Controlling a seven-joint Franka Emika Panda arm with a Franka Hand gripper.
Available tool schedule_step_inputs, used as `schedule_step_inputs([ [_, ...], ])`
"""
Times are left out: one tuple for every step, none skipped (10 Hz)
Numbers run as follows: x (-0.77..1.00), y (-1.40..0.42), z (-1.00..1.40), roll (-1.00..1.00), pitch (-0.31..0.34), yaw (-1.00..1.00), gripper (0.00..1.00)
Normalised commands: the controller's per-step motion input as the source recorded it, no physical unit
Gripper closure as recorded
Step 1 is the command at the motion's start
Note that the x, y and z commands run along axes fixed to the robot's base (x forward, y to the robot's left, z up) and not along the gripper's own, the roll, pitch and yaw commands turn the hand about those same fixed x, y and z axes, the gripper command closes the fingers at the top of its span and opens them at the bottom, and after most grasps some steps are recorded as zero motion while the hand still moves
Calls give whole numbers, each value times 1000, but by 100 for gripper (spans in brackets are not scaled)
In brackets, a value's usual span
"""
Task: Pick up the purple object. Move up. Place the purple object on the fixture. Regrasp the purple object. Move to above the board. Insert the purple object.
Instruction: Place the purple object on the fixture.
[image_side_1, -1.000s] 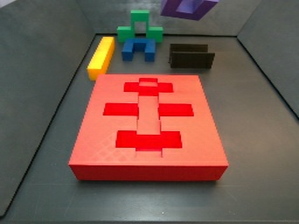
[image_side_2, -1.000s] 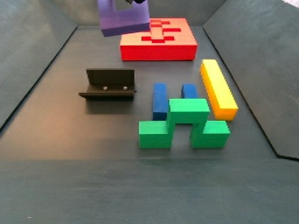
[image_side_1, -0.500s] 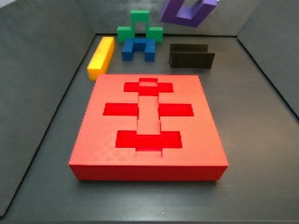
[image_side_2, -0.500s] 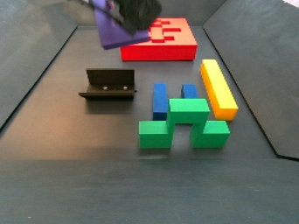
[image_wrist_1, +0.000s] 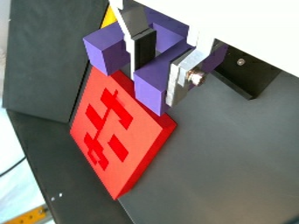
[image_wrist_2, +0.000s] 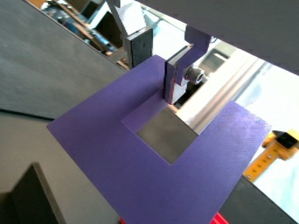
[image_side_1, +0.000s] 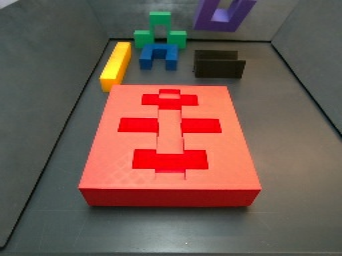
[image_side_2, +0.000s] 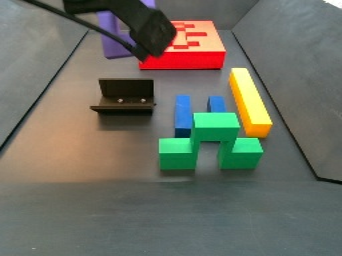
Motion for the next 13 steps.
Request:
schedule_step_inputs([
  [520, 0, 29, 929, 343, 171, 100],
  [611, 0, 0, 1000, 329, 89, 100],
  [600, 0, 0, 917, 206, 0, 100],
  [586, -14, 0, 771, 89, -43, 100],
  [437, 0, -69, 409, 0, -197, 100],
  [291, 26, -243, 126, 0, -183, 100],
  [43, -17, -503, 246, -120, -257, 100],
  [0, 0, -583, -69, -251, -306, 100],
  [0, 211, -280, -617, -323, -397, 100],
  [0, 254, -163, -757, -360, -434, 100],
  [0, 280, -14, -817, -366, -380, 100],
  [-3, 260, -103, -766, -377, -371, 100],
  [0, 103, -157, -351, -237, -286, 100],
])
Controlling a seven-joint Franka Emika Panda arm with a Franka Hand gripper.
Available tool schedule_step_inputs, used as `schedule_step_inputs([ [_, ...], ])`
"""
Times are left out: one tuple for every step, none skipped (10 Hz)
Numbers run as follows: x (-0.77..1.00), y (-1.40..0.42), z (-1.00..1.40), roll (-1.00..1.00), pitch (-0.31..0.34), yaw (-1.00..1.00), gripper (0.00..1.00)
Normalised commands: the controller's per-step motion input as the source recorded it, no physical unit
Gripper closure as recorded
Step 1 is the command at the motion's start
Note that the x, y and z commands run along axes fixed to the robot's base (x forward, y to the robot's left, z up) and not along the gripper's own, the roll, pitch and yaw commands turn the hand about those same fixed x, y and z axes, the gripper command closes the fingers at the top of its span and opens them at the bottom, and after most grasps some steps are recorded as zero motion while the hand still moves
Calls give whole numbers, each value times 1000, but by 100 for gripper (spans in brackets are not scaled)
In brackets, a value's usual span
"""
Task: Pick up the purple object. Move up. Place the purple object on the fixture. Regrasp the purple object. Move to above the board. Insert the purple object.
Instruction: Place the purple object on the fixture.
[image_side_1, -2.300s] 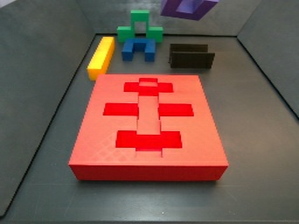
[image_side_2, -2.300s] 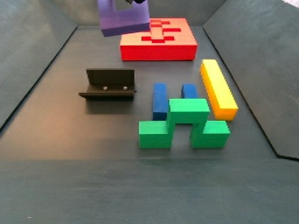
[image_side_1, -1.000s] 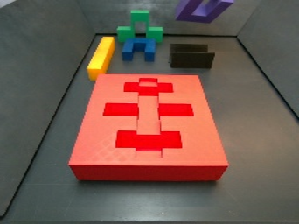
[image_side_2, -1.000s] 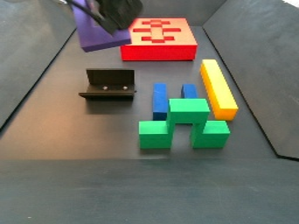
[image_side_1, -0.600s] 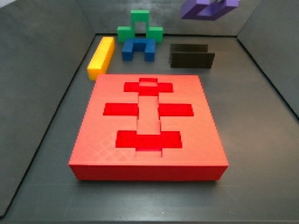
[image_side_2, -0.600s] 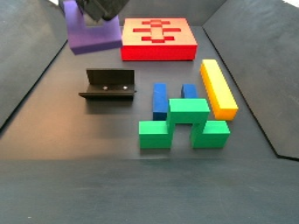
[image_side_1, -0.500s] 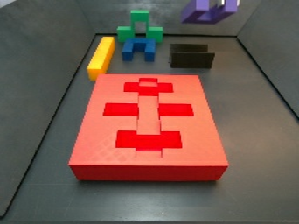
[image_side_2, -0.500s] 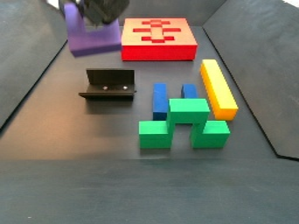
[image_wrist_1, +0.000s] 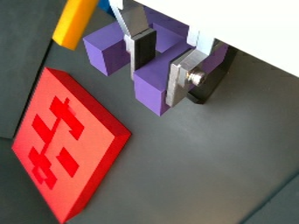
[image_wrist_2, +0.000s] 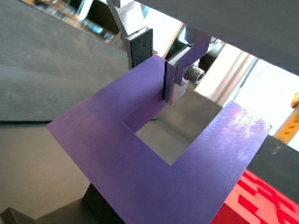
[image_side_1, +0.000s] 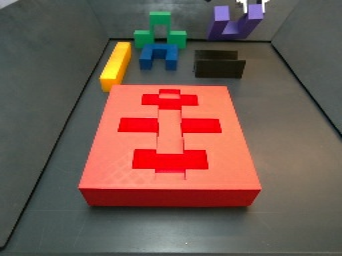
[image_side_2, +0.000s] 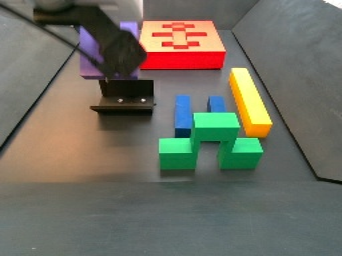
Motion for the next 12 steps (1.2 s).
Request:
schedule_step_inputs([
  [0, -23, -183, 43, -51, -257, 100],
  [0, -140, -280, 300, 0, -217, 100],
  [0, -149, -203, 303, 0, -151, 100],
  [0, -114, -223, 234, 0, -111, 100],
  [-17, -143, -317, 157, 0, -103, 100],
  [-51, -109, -331, 46, 0, -86, 100],
  [-60, -26, -383, 0, 0, -51, 100],
  [-40, 0, -377, -17, 17, 0, 100],
  [0, 109, -283, -129, 31, 0, 100],
  [0, 197, -171, -180, 94, 111, 100],
  [0, 171, -97, -200, 109, 217, 100],
  [0, 117, -51, -237, 129, 229, 100],
])
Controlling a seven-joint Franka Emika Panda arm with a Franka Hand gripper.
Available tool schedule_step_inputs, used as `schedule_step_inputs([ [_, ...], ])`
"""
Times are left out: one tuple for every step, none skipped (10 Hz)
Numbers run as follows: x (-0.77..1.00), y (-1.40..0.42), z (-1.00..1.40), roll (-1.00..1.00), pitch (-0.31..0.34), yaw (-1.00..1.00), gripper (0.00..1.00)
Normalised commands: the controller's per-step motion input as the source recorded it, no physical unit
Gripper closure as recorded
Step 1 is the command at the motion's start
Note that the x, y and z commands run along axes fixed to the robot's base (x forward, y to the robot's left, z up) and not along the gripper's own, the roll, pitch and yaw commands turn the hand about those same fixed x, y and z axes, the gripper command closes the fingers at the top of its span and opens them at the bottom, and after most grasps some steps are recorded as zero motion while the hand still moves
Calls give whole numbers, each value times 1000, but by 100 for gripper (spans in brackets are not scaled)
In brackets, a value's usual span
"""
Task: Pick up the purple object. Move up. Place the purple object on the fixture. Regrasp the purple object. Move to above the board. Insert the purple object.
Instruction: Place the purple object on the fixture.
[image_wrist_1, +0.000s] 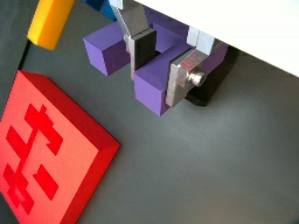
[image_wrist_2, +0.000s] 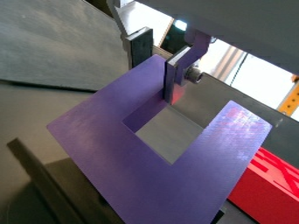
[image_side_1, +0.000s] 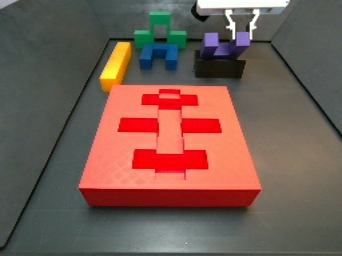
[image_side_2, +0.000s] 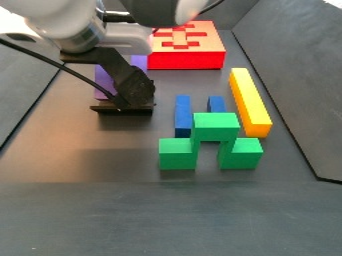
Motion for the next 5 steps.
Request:
schedule_step_inputs([
  [-43, 0, -194, -14, 0, 154, 100],
  [-129, 0, -329, 34, 0, 31, 100],
  [-189, -40, -340, 134, 0, 0, 100],
  [-117, 0, -209, 180, 20, -9, 100],
  [-83, 0, -160, 197, 3, -14, 100],
])
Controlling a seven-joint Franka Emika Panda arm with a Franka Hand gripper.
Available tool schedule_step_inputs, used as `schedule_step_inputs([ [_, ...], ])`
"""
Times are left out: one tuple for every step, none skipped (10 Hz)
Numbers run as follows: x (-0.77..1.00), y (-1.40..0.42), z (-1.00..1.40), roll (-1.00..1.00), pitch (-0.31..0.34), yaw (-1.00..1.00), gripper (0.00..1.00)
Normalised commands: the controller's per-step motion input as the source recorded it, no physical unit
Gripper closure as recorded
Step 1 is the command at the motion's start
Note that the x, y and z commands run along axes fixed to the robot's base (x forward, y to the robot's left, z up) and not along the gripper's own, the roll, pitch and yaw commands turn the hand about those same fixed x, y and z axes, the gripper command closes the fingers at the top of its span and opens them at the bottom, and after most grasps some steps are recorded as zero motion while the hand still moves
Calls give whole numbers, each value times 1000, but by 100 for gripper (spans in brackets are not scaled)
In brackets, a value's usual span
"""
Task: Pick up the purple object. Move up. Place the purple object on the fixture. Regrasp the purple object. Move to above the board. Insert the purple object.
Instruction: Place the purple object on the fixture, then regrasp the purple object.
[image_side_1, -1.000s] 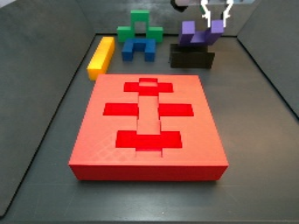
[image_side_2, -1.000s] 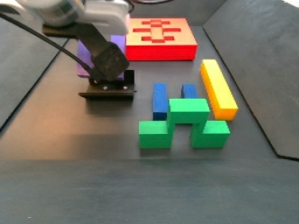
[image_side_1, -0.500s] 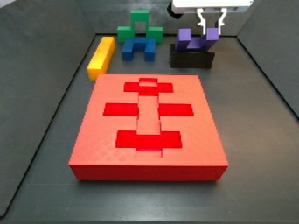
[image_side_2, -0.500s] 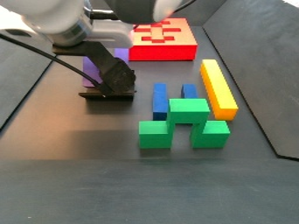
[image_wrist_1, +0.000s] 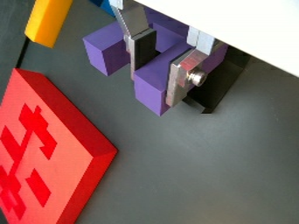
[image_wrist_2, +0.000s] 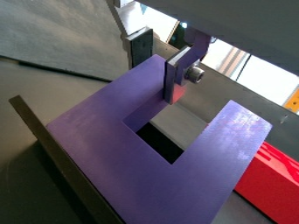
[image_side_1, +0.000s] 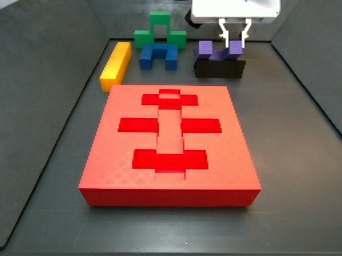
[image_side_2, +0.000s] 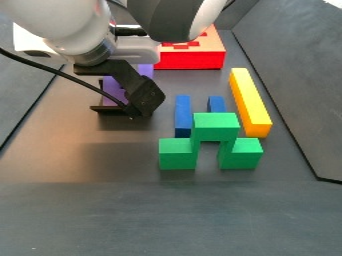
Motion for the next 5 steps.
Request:
schedule_step_inputs([
  [-11, -20, 0, 17, 0, 0, 100],
  [-43, -109, -31, 83, 0, 0, 100],
  [0, -171, 0, 254, 0, -20, 100],
  [0, 0, 0, 0, 0, 0, 0],
  [0, 0, 183, 69, 6, 0, 0],
])
